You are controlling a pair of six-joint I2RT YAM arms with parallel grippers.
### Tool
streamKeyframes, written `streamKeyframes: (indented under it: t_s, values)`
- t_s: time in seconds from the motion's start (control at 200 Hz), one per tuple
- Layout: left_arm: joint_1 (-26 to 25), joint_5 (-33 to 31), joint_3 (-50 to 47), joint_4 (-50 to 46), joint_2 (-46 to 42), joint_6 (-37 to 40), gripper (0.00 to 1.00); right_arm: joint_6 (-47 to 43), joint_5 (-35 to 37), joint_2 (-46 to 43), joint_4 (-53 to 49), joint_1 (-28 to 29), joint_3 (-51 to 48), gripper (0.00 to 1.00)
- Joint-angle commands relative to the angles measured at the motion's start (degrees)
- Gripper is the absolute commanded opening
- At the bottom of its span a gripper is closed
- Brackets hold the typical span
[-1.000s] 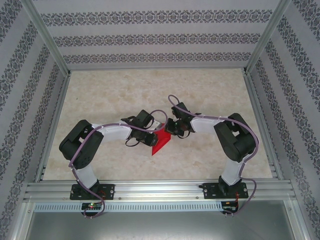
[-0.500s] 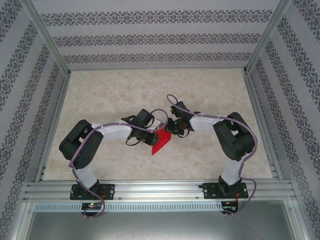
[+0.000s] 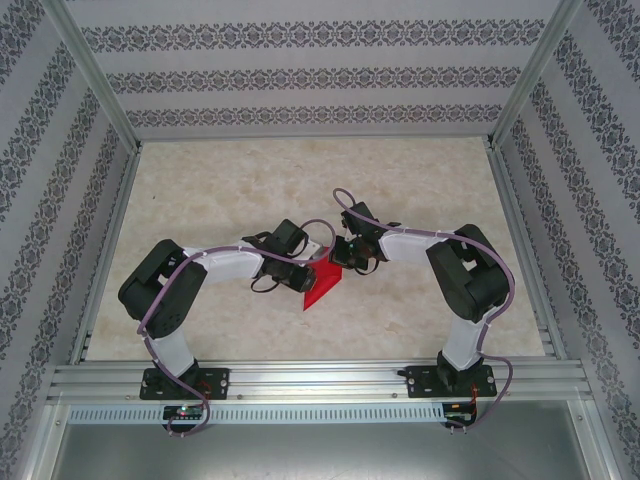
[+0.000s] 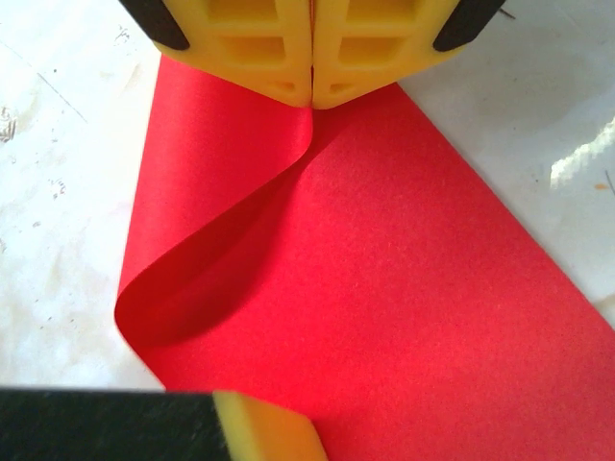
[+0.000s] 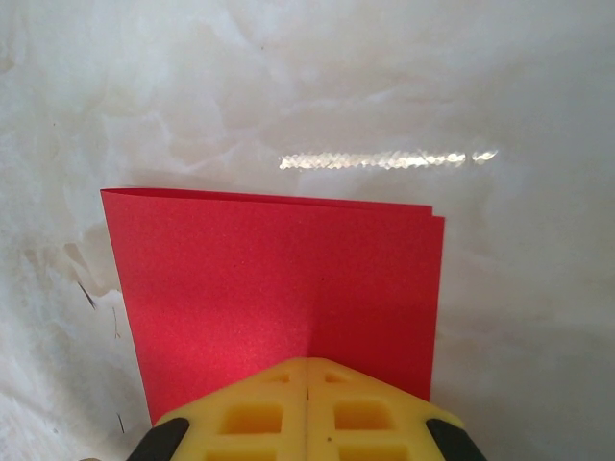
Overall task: Fold a paper plane with a square sheet of paper (pick it up from the middle)
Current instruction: Third fold the triangle at the center of the table.
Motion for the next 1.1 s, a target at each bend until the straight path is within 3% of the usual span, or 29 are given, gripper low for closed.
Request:
streamKeyframes:
  t_s: [0.0, 0.485, 0.669, 0.809, 1.004, 1.099]
  values:
    - [0.09, -0.37, -1.05, 0.04, 0.41, -0.66, 0.08, -0.95, 0.93, 1.88, -2.36, -0.37, 0.66, 0.05]
    - [0.09, 1.04, 0.01, 0.42, 2.35, 0.49, 0.09, -0.41, -0.94, 0.83, -1.33, -0.35, 1.65, 0.07]
    - [0.09, 0.81, 0.21, 0.14, 2.7, 0.61, 0.09, 1.15, -0.29, -7.88, 0.22, -1.12, -0.58, 0.1]
    - [0.09, 0.86, 0.25, 0.16, 2.69, 0.7, 0.09, 5.32, 0.71, -16.33, 5.11, -1.41, -8.07, 0.11]
    - [0.09, 1.04, 0.72, -0.11, 2.86, 0.74, 0.09, 16.1, 0.88, -21.46, 20.84, 5.37, -19.82, 0.09]
    - [0.09, 1.04, 0.82, -0.33, 2.79, 0.75, 0.09, 17.91, 2.4, -20.01, 21.75, 8.7, -20.06, 0.09]
